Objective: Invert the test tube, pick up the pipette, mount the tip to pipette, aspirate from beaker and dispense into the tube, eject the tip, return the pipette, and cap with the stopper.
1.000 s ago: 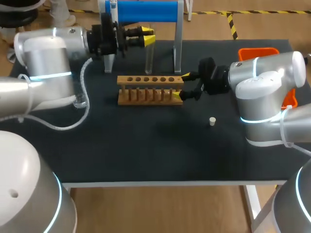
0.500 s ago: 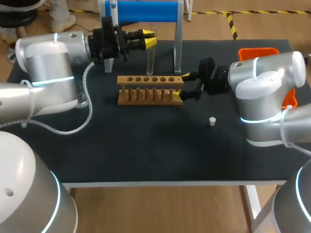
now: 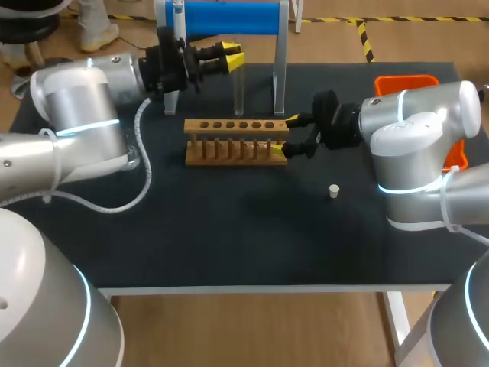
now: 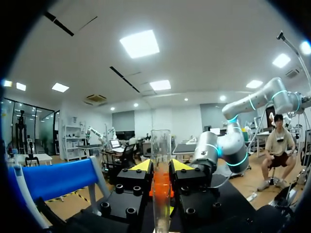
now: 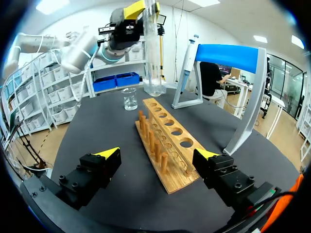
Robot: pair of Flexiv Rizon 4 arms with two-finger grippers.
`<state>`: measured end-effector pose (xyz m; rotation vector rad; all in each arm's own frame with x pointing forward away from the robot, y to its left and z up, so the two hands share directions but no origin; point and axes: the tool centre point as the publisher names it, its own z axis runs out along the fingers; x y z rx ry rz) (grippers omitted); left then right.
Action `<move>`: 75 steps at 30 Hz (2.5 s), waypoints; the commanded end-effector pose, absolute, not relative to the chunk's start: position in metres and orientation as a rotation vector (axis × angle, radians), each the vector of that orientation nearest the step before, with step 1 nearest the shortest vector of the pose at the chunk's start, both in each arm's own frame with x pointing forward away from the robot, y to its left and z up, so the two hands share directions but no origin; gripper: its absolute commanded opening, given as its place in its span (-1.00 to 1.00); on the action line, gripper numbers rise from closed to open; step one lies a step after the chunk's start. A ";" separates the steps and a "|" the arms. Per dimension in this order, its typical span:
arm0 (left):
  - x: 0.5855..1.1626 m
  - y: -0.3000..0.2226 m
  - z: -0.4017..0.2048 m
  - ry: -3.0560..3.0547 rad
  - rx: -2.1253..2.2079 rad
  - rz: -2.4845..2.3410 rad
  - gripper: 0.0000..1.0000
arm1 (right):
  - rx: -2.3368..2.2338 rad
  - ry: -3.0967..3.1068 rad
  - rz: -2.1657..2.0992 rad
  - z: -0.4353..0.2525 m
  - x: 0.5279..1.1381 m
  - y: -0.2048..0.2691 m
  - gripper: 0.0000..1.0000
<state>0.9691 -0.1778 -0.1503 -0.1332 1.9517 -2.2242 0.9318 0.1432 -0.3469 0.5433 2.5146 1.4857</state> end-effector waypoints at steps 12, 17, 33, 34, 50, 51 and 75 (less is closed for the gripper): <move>0.991 -0.188 -0.167 1.968 -0.095 -2.345 -1.00 | 0.543 2.514 1.486 -0.347 0.931 0.143 1.00; 0.993 -0.187 -0.173 1.977 -0.095 -2.354 -1.00 | 0.543 2.514 1.486 -0.347 0.931 0.143 1.00; 0.997 -0.186 -0.185 1.962 -0.085 -2.367 -1.00 | 0.543 2.514 1.486 -0.347 0.931 0.143 1.00; 0.996 -0.186 -0.186 1.962 -0.086 -2.367 -1.00 | 0.543 2.514 1.486 -0.347 0.931 0.143 1.00; 0.994 -0.188 -0.197 1.934 -0.105 -2.389 -1.00 | 0.543 2.514 1.486 -0.347 0.931 0.143 1.00; 0.994 -0.188 -0.197 1.933 -0.106 -2.389 -1.00 | 0.543 2.514 1.486 -0.347 0.931 0.143 1.00; 0.990 -0.184 -0.205 1.958 -0.130 -2.367 -1.00 | 0.543 2.514 1.486 -0.347 0.931 0.143 1.00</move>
